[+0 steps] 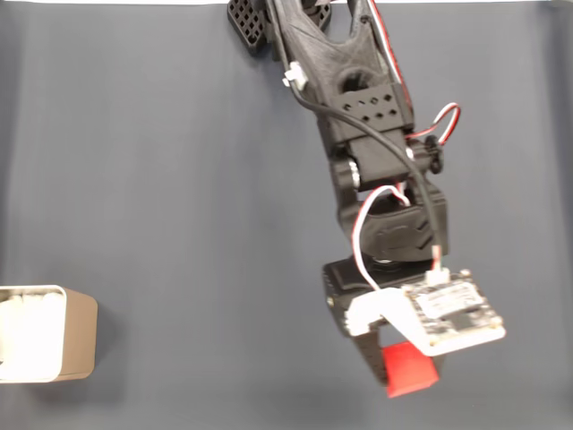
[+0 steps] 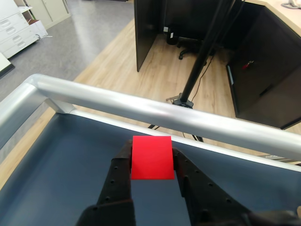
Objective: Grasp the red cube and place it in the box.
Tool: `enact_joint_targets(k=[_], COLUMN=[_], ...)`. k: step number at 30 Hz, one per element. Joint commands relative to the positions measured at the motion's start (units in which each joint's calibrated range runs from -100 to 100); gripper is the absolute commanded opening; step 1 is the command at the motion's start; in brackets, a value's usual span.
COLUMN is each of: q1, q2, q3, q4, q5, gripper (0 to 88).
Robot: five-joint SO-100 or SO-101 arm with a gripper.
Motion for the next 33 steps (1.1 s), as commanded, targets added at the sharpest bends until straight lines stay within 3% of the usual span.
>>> enact_joint_targets(k=[1,33], q1=[2.6,19.0], q2=[-5.6,-7.9], q3=[-0.2,0.1], q4=[0.2,0.4], q5=[0.2,0.6], gripper=[1.7,1.7])
